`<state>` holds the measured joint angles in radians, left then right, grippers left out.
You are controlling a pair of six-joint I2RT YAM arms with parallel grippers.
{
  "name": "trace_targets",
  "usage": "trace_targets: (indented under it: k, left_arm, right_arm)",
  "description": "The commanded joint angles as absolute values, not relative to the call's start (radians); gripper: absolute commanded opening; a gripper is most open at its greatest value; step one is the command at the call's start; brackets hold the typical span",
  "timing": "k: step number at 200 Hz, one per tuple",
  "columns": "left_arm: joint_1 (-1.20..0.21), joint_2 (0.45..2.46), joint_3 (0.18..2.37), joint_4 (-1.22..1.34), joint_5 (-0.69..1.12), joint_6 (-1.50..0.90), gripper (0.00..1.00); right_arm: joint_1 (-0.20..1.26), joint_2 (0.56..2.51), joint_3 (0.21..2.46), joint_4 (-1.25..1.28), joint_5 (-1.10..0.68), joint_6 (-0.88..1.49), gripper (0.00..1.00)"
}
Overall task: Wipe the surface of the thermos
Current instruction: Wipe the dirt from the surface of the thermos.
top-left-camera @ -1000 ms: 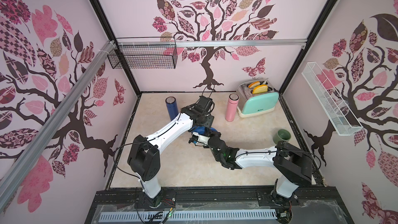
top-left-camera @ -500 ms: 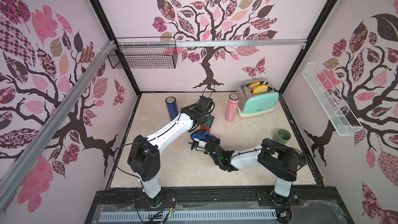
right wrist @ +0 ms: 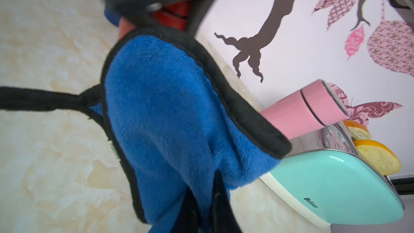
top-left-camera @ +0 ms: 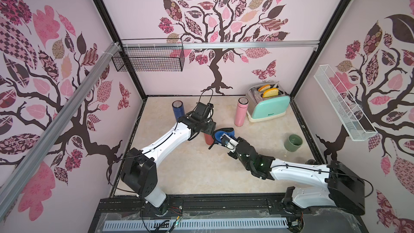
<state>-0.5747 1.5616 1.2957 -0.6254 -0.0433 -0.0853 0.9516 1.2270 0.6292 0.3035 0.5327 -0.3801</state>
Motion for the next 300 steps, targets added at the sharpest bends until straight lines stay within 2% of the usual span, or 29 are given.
trace_targets:
  k: [1, 64, 116, 184, 236, 300]
  left_arm:
    - [-0.571, 1.516, 1.243, -0.577, 0.001, 0.024, 0.0]
    - [-0.563, 1.474, 1.222, -0.561, 0.269, 0.264, 0.0]
    - [-0.539, 1.423, 1.188, -0.532, 0.4, 0.467, 0.0]
    - [-0.533, 1.39, 1.133, -0.579, 0.591, 0.704, 0.0]
    - [-0.533, 1.432, 1.22, -0.71, 0.624, 0.806, 0.0]
    - [-0.535, 1.471, 1.285, -0.802, 0.609, 0.871, 0.0]
  right_arm:
    - [0.888, 1.141, 0.664, 0.186, 0.364, -0.236, 0.0]
    - [0.761, 1.21, 0.933, -0.063, -0.015, -0.096, 0.0]
    - [0.704, 1.255, 0.997, -0.091, -0.206, 0.041, 0.0]
    - [0.648, 1.35, 0.941, 0.045, -0.432, 0.18, 0.0]
    - [0.63, 1.449, 0.912, 0.134, -0.514, 0.225, 0.0]
    - [0.628, 1.616, 0.776, 0.262, -0.505, 0.227, 0.0]
